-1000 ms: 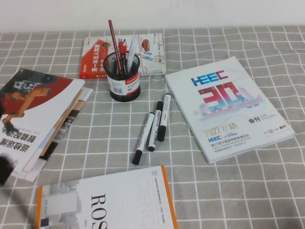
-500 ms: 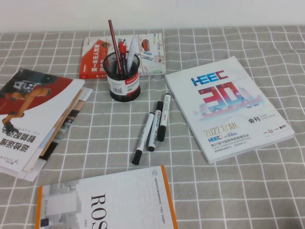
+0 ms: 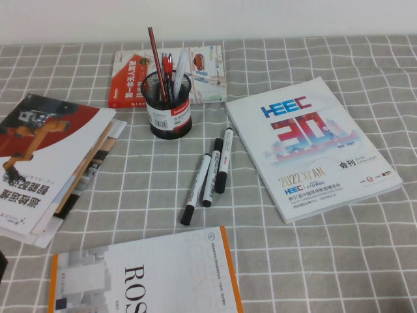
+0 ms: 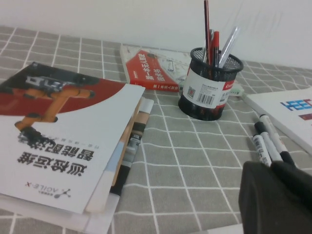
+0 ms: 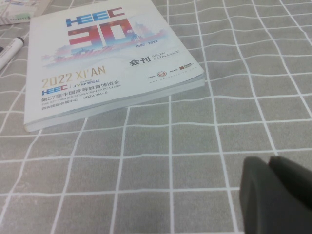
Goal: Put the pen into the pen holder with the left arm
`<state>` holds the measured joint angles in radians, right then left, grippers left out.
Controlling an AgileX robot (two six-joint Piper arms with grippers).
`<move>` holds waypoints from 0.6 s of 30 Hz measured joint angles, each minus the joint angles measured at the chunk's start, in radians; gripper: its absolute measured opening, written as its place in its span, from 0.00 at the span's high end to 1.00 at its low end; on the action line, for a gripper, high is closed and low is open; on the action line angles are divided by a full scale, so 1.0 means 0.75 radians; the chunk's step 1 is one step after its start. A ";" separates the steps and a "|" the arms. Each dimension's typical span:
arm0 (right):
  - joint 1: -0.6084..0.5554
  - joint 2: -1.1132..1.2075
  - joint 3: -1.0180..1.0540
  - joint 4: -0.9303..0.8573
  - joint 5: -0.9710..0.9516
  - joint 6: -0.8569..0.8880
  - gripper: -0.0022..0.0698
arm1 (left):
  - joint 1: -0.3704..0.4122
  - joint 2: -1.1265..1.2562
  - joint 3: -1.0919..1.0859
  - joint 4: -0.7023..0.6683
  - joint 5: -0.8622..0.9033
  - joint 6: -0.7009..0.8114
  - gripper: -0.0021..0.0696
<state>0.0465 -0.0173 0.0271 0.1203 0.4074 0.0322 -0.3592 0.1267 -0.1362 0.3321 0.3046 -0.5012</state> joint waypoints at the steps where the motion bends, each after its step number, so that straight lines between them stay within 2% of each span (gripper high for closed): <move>1: 0.000 0.000 0.000 0.000 0.000 0.000 0.99 | 0.000 0.000 0.007 0.002 -0.008 0.012 0.97; 4: 0.000 0.000 0.000 0.000 0.000 0.000 0.99 | 0.014 -0.018 0.039 -0.070 -0.056 0.156 0.97; 9: 0.000 0.000 0.000 0.000 0.000 0.000 0.99 | 0.160 -0.085 0.131 -0.457 -0.168 0.590 0.97; 12: 0.000 0.000 0.000 0.000 0.000 0.000 0.99 | 0.219 -0.133 0.169 -0.525 -0.209 0.676 0.97; 18: 0.000 0.000 0.000 0.000 0.000 0.000 0.99 | 0.235 -0.178 0.212 -0.544 -0.210 0.713 0.97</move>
<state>0.0465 -0.0173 0.0271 0.1203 0.4074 0.0322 -0.1828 -0.0068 0.0232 -0.0755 0.1472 0.0337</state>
